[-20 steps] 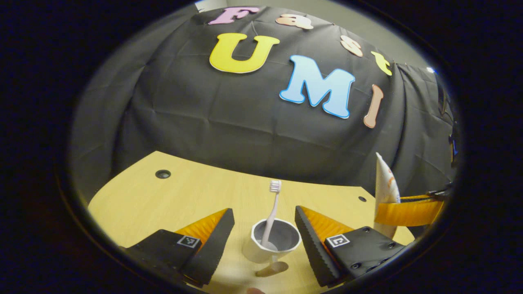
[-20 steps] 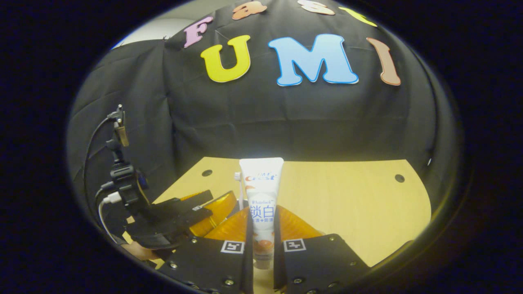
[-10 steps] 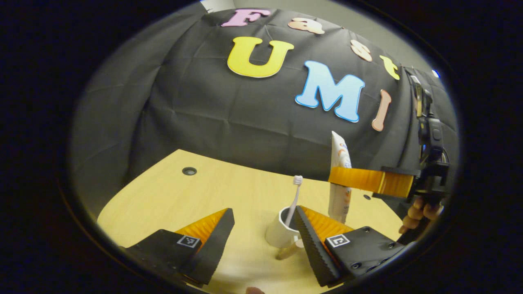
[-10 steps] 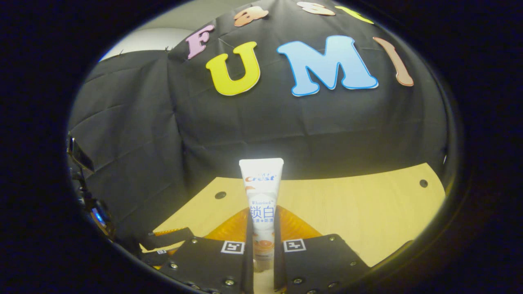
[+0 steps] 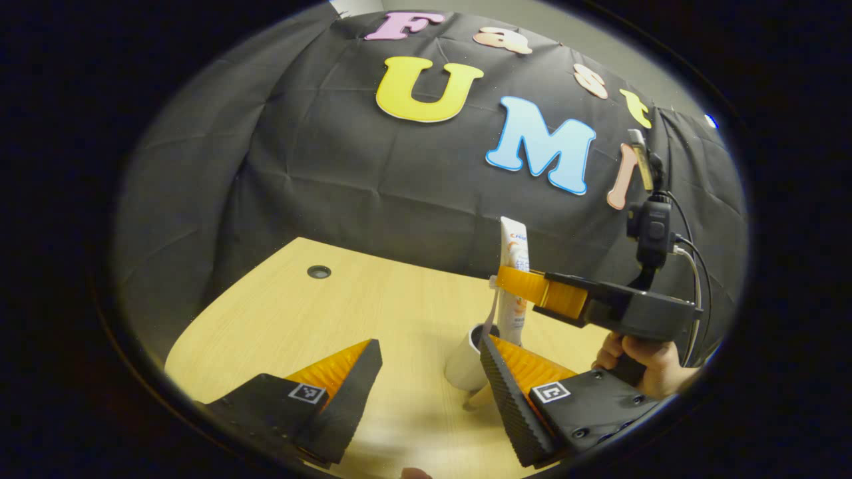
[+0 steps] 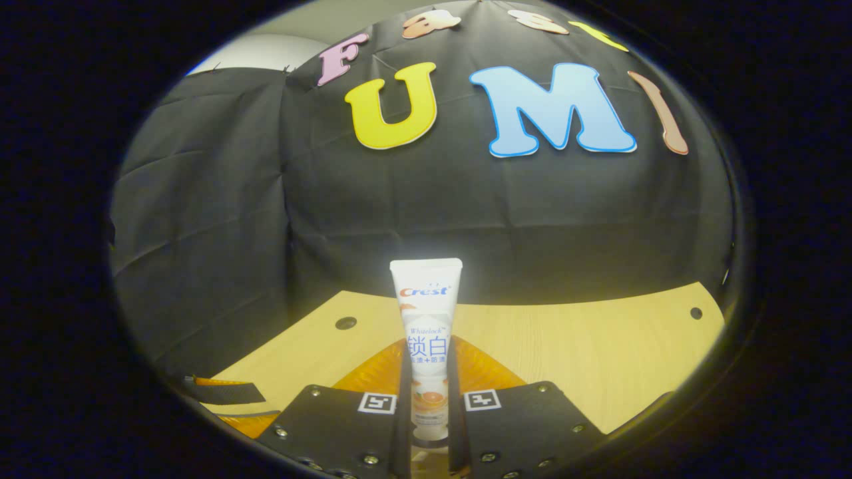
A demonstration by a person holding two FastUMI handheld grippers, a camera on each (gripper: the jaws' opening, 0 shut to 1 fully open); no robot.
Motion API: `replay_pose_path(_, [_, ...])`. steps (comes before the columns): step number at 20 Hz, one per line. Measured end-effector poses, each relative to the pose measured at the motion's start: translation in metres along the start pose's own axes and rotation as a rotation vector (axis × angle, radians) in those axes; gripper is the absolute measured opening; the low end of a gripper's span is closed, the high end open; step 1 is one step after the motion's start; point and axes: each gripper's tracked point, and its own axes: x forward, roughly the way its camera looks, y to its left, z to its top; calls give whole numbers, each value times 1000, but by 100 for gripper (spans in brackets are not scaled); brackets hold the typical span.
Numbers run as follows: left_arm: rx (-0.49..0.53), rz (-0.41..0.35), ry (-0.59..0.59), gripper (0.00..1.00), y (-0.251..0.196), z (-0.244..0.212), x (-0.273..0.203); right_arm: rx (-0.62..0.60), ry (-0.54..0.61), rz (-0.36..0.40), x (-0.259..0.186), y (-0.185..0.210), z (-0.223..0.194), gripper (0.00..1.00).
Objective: Put the toothbrush and toothpaste on the desktop into the cup, then pick up the cup and place it on the coaster on the desktop.
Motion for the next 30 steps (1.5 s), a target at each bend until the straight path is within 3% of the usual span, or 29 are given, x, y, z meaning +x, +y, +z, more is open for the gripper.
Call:
replay_pose_path(1, [3, -5, 5, 93, 1, -1, 1, -13, 16, -2, 1, 1, -5, 18])
replay_pose_path(3, [7, -17, 9, 96, 2, -2, 2, -50, 44, -9, 2, 2, -14, 25])
replay_pose_path(5, [9, -28, 15, 93, 1, -3, 5, -87, 67, -21, -1, -1, -21, 26])
replay_pose_path(6, [8, -34, 17, 93, -2, -4, 7, -97, 90, -29, -4, -3, -25, 22])
replay_pose_path(7, [7, -40, 19, 96, -4, -3, 9, -106, 115, -34, -5, -5, -30, 26])
replay_pose_path(8, [8, -43, 18, 93, -7, -2, 7, -112, 137, -31, -10, -5, -35, 31])
replay_pose_path(10, [8, -48, 15, 96, -12, -2, 9, -134, 173, -33, -16, -5, -41, 27])
replay_pose_path(13, [3, -42, 15, 93, -18, -3, 10, -167, 204, -8, -22, -3, -51, 34])
replay_pose_path(14, [1, -34, 14, 93, -18, -4, 11, -178, 216, -5, -25, -3, -55, 32])
replay_pose_path(16, [-1, -23, 19, 93, -20, -5, 11, -182, 205, 14, -29, -2, -51, 56])
replay_pose_path(17, [-6, -18, 18, 99, -20, -4, 9, -181, 198, 19, -27, -3, -50, 71])
replay_pose_path(18, [-9, -10, 18, 93, -20, -5, 9, -178, 195, 23, -29, -4, -47, 75])
replay_pose_path(20, [-9, 3, 16, 96, -20, -4, 7, -169, 190, 38, -32, -4, -43, 78])
replay_pose_path(26, [20, 8, 28, 96, -33, -4, 9, -108, 105, 41, -55, -19, -2, 78])
replay_pose_path(30, [40, -16, 50, 93, -53, -7, 16, -63, 31, 5, -83, -44, 33, 78])
